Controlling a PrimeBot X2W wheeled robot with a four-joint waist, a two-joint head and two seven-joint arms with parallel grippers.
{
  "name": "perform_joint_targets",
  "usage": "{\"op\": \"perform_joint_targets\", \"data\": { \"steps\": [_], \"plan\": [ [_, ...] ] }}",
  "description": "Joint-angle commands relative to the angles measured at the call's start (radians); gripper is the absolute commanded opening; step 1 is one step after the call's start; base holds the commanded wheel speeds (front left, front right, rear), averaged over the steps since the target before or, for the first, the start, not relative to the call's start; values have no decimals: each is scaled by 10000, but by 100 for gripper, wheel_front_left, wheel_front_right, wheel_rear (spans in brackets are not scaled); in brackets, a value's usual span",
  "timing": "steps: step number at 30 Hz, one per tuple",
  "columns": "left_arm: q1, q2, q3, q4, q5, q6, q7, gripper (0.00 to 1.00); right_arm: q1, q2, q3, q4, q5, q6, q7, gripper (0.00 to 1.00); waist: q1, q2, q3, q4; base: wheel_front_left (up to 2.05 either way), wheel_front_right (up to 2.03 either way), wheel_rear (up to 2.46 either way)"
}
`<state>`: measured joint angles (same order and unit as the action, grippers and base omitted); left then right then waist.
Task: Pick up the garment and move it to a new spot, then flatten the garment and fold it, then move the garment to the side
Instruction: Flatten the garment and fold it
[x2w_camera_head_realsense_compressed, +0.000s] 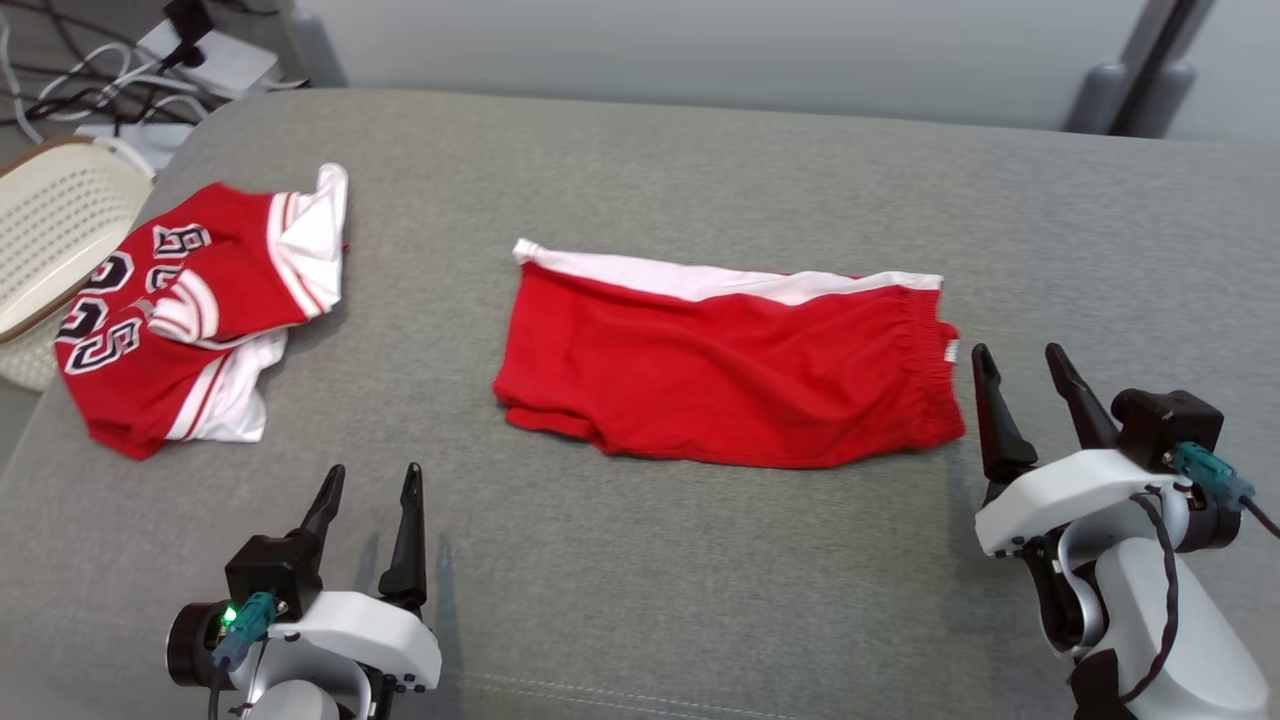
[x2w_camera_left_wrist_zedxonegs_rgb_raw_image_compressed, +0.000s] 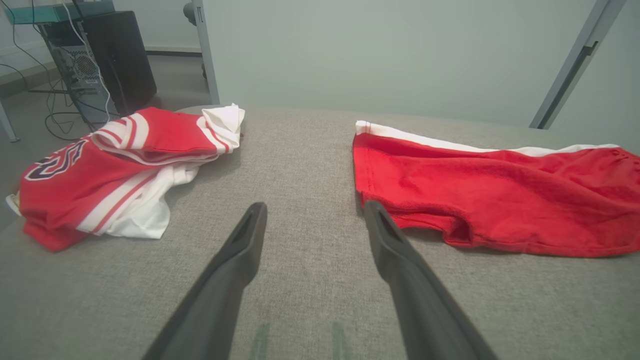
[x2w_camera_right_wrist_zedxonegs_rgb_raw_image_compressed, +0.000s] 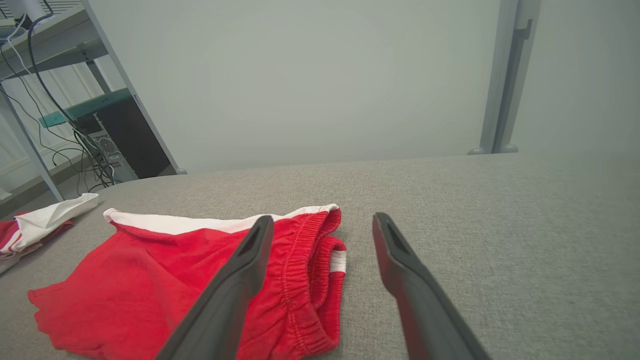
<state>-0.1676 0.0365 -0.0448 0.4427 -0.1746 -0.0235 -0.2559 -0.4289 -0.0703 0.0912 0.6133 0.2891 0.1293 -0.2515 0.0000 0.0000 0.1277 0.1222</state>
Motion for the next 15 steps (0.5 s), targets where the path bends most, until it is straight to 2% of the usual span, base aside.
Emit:
{"op": "perform_joint_targets", "data": {
  "steps": [1,8,15],
  "plan": [
    [-254,139,217,-246,-114,109,-59,100,-371,67,74,51,-190,14,-103,100,0,0,316,499,0,0,0],
    [-507,138,-74,-290,-263,161,-59,100,-1175,147,-626,1585,-290,14,-103,100,0,0,731,1204,0,0,0],
    [-615,138,-254,-316,-474,274,-59,100,-1571,170,-1293,2609,-668,14,-103,100,0,0,1065,1383,0,0,0]
  ]
}}
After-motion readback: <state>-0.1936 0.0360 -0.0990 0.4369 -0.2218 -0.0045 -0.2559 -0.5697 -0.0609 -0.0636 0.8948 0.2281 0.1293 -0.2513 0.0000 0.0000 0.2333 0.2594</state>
